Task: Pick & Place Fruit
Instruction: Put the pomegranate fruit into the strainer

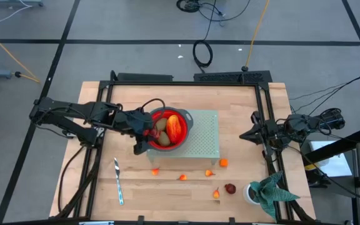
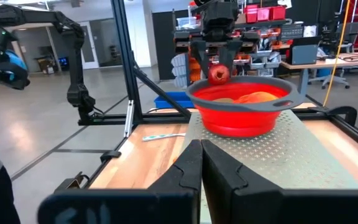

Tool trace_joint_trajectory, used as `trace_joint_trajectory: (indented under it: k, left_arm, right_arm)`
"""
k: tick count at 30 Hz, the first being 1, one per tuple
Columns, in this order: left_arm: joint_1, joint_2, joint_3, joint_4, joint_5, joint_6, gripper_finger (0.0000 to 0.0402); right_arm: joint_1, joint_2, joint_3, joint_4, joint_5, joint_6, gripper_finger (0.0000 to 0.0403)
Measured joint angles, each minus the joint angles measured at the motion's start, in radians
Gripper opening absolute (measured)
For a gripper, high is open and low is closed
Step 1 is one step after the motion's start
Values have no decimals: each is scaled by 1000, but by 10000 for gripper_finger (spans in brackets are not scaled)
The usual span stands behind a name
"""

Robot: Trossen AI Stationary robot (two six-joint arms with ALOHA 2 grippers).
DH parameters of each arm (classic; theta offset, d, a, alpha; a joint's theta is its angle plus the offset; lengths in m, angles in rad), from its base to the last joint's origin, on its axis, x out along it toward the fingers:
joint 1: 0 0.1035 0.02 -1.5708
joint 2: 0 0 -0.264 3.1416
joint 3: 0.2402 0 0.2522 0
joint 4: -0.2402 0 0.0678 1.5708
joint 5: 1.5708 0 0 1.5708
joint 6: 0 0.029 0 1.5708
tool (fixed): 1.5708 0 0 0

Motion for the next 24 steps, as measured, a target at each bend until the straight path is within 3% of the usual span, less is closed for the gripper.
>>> trace_joint_trajectory:
  k: [16, 24]
  left_arm:
    - [21, 51, 0, -41, 46, 1, 190]
    - [21, 50, 0, -36, 44, -25, 238]
  right_arm:
    - [0, 0, 0, -1, 0, 0, 0]
    - [0, 0, 0, -1, 0, 0, 0]
